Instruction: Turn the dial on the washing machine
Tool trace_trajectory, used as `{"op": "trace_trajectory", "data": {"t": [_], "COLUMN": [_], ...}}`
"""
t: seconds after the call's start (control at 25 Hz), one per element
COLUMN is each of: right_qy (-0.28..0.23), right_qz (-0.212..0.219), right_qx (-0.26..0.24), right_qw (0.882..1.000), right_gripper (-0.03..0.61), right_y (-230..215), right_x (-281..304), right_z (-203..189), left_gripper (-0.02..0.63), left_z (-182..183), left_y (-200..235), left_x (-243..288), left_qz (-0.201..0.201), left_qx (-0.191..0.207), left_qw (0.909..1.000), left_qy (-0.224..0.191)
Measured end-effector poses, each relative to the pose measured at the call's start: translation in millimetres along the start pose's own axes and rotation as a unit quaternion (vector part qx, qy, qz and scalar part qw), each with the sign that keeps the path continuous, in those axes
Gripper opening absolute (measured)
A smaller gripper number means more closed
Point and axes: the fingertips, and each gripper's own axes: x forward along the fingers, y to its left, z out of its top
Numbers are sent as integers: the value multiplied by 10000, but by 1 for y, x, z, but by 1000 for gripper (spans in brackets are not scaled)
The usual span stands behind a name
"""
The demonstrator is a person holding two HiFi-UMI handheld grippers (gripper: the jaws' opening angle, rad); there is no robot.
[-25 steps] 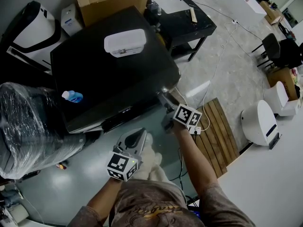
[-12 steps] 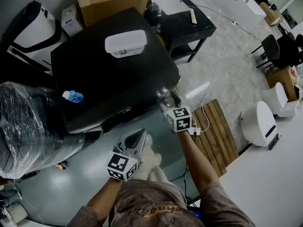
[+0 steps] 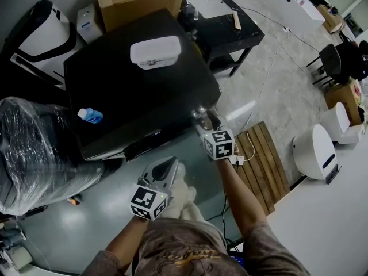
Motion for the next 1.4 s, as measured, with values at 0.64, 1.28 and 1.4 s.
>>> {"op": "trace_trajectory", "data": {"t": [0.64,1.28,1.4], "right_qy": [-280,-1280,-1424], "right_qz": [479,379,349], "right_qx": [1470,808,580], "right_qw": [9876,9878,9875], "right_gripper": [264,264,264], "right_y": [-4,26,40], "right_x": [-10,-123,-154], "right_z": [12,130,144], "left_gripper": [-8,-8,-8], "left_z": [13,111,126], "left_y": [-3,-12,-27], "left_x": [8,21,19], "left_qz": [-189,-1081,-1348], "left_qx": [-33,472,564], "left_qw": [9998,9922,9882], "left_qy": [-4,-409,-465]}}
